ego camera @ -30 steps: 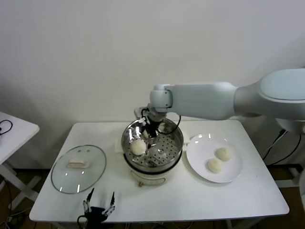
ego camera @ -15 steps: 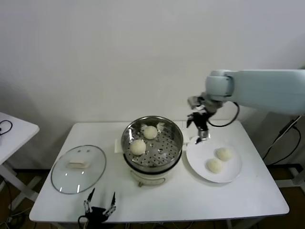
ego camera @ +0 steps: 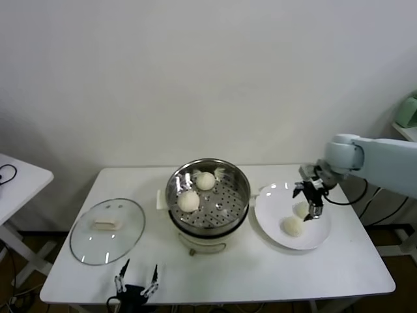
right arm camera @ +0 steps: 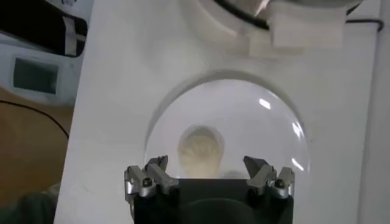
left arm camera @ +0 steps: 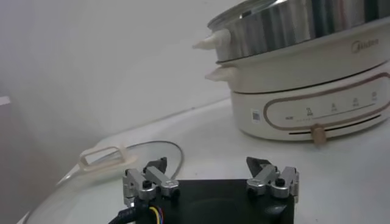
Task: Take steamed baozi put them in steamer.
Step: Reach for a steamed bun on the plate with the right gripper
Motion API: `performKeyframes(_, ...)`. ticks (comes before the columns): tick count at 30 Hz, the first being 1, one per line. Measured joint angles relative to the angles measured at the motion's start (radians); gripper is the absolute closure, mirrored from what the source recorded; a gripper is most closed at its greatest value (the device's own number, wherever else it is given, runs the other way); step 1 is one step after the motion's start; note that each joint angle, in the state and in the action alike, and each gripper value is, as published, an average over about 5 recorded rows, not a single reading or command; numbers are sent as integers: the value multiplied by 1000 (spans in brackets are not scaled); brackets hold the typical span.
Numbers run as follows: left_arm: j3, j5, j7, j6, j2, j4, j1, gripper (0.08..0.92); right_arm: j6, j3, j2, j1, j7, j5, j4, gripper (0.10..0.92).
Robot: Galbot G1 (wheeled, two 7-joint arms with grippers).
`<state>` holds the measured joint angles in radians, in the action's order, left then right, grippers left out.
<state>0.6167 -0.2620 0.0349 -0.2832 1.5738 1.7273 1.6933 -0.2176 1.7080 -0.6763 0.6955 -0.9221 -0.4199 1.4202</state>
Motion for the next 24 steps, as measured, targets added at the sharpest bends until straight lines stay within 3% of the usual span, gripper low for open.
performKeyframes(24, 0, -10, -1, -5, 9, -8, 8, 177, 9, -213, -49, -299, 39, 159, -166, 203)
